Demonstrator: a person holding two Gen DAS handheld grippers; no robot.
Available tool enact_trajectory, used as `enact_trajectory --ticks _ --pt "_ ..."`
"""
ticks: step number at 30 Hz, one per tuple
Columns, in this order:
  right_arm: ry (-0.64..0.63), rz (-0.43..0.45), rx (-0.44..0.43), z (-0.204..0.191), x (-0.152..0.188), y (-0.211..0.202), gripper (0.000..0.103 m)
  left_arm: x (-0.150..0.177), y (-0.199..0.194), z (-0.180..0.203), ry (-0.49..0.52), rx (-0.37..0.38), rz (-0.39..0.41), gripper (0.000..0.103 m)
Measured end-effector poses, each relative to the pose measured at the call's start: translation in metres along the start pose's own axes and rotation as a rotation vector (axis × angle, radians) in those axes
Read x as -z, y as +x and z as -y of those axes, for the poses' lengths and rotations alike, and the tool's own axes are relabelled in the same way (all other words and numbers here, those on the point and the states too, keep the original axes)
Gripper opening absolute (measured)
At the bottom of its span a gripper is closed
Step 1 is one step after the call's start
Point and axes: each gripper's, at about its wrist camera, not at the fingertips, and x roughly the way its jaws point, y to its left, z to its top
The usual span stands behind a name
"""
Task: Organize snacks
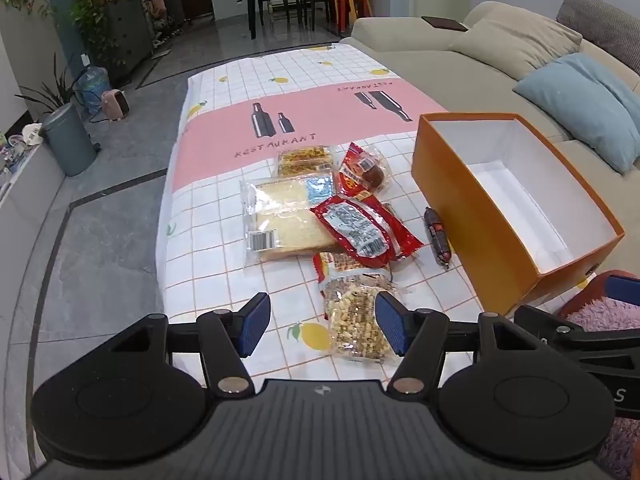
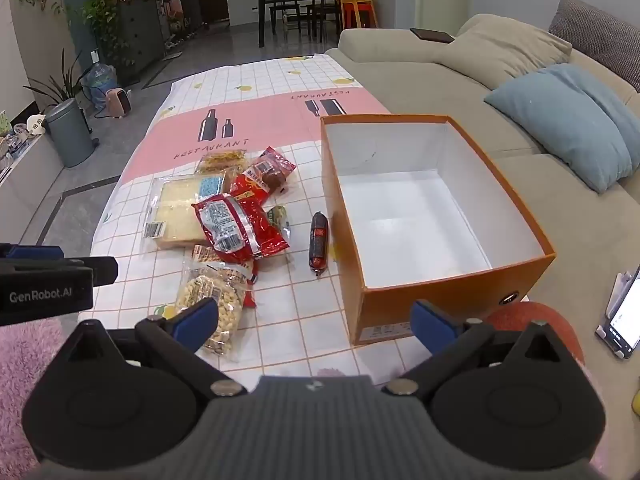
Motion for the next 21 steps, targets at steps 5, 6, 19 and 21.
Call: enact_trajectory --ticks 5,6,19,21 --pt "-0.006 0.003 0.001 -0.004 0.000 -0.001 0.100 0.003 -0.002 0.001 -0.006 0.010 -0.013 0.072" --pt "-0.007 0.002 0.002 -0.004 0.000 -0.001 0.100 0.004 -0.003 0.001 -0.007 0.009 -0.014 0.072" --pt "-0.032 -0.007 0.021 -0.007 0.001 -0.001 0.100 0.005 0.004 -0.002 -0.028 0.018 -0.048 0.072" --pt "-0.034 -0.008 0.023 -0.008 0.001 -0.001 0.100 0.005 0.005 -0.002 -0.030 0.017 -0.051 0.072"
